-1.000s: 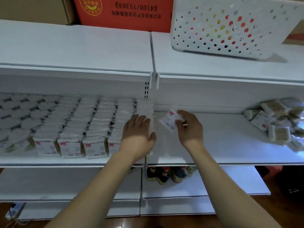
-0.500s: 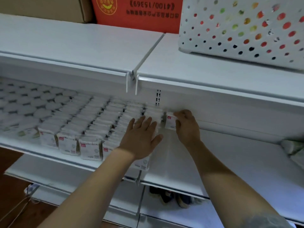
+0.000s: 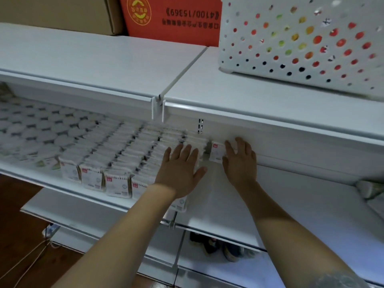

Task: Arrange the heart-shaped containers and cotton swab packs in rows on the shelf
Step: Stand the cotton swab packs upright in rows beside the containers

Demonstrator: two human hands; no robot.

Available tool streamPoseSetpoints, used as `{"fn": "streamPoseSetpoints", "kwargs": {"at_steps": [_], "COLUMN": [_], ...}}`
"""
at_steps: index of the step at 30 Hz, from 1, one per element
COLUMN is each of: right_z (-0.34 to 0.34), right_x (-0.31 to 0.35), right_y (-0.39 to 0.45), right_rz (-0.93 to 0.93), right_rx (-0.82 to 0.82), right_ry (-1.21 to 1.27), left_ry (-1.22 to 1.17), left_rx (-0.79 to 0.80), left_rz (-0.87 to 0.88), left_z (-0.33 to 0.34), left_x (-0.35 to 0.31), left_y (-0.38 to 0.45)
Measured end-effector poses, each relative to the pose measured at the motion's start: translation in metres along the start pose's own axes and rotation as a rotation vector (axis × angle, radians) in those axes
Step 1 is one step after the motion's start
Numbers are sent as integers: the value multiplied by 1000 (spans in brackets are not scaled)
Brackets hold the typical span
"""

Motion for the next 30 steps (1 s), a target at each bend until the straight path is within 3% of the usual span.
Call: {"fn": "streamPoseSetpoints", "kwargs": {"at_steps": [7,16,24,27,30], "right_z": [-48,-145,-188,-178,-160], "right_x": [-41,-174,-330,-383,-418], "right_y": [-53,-151,-214,-210,-199], "right_rz": [30,287,667,667,552], "right_rx": [-99,-258,-70,-7,85], "right_ry": [42,-50,-137,-135,-124], "left_ry": [-1,-84,-83,-101,-150], "left_rx": [-70,-111,2,10,15], "left_rz": [108,404,506,497,435], "left_z": [-16,-2,18,32,48], "left_x": [-57,-202,-351,-399,-442], "left_y": [9,8,26,44,67]}}
Point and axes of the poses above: each hand's wrist, its own y-axis towards the middle knuckle, its own z-axis out of the palm, x = y × z, the point moved 3 cm from there along y, towards the middle knuckle, and after that the axes turned 12 degrees about z, right-handed, at the moved point
